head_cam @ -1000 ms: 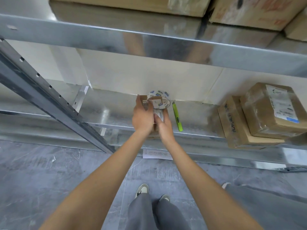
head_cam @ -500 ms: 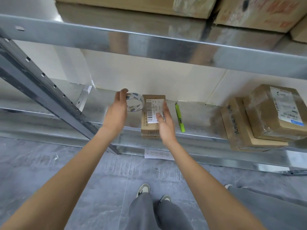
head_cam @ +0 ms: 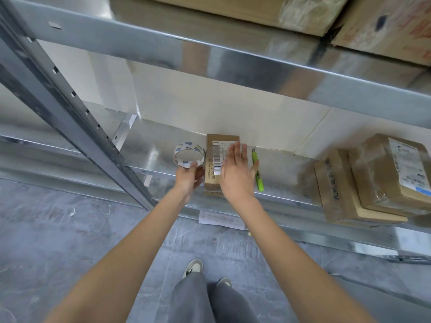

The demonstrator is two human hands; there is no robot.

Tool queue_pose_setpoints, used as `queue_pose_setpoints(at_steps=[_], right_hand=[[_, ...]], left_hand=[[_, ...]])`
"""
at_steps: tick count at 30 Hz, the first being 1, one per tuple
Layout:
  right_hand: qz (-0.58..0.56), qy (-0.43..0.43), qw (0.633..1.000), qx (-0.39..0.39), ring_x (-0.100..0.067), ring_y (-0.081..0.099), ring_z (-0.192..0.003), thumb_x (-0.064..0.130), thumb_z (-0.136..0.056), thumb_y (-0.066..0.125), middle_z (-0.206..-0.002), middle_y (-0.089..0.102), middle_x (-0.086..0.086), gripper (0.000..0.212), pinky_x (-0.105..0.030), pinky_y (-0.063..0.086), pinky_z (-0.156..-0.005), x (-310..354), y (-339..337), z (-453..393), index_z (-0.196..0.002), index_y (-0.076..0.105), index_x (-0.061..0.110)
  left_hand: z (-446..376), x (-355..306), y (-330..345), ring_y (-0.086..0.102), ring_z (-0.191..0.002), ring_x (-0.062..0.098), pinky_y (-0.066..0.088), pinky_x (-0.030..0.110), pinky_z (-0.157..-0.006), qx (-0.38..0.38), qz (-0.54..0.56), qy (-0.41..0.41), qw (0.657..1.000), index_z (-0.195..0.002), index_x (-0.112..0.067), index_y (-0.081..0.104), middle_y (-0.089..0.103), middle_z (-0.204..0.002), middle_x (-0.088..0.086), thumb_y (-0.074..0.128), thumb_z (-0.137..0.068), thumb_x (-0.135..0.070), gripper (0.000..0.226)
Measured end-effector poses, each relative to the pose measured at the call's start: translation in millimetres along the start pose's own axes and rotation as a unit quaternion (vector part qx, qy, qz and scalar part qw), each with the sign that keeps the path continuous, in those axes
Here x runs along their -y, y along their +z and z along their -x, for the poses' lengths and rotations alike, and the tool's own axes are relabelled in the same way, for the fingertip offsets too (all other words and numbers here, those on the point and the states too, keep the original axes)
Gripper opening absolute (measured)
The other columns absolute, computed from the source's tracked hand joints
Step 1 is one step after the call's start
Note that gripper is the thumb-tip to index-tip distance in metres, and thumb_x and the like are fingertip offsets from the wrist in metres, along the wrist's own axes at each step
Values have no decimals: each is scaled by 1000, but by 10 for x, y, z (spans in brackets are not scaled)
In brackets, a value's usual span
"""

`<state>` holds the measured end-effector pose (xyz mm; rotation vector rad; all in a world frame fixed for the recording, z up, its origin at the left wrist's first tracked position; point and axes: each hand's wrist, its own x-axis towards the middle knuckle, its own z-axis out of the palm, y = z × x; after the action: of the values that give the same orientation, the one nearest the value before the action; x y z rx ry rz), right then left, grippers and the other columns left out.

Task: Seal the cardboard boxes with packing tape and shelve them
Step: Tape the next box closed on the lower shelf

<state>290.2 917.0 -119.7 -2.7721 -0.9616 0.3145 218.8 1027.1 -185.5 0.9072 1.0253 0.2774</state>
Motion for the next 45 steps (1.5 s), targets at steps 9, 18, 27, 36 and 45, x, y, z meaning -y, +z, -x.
queue_pose_setpoints(at_steps=[9,18,27,36,45], right_hand=[[-7,48,997,53,-44,-13,-145,56,-93,40,-160,-21,-12,75,-66,19,-108,274,12,40,-153,-1,40],[-454,27,889,-53,-16,33,-141,42,-79,51,-151,38,4,62,-45,31,-115,-47,85,60,-140,42,47],[-596,139,789,-49,-4,52,-121,23,-87,55,-131,58,12,54,-33,40,-108,-271,304,55,-139,44,25],[-618,144,769,-76,-9,49,-124,9,-99,45,-136,53,6,46,-16,36,-101,-140,344,101,-144,40,19],[-571,115,811,-51,4,20,-136,14,-103,39,-158,19,14,60,-18,14,-111,-169,341,98,-155,13,32]], left_hand=[[57,14,-24,68,-98,27,59,32,-81,13,15,21,1000,-126,-2,58,69,-113,19,47,-102,-16,30],[446,-426,60,70,-83,17,53,34,-80,-154,-312,327,878,-104,-25,65,76,-92,-4,55,-91,-48,28],[503,-417,695,60,-87,35,36,33,-59,-54,-529,393,750,-111,-11,55,65,-96,12,52,-91,-20,22],[512,-618,641,58,-93,39,42,41,-67,24,-588,400,703,-128,-6,42,59,-107,18,43,-95,-8,33],[468,-987,182,58,-74,45,35,40,-56,-36,-669,406,622,-108,1,42,52,-99,20,45,-90,6,19]])
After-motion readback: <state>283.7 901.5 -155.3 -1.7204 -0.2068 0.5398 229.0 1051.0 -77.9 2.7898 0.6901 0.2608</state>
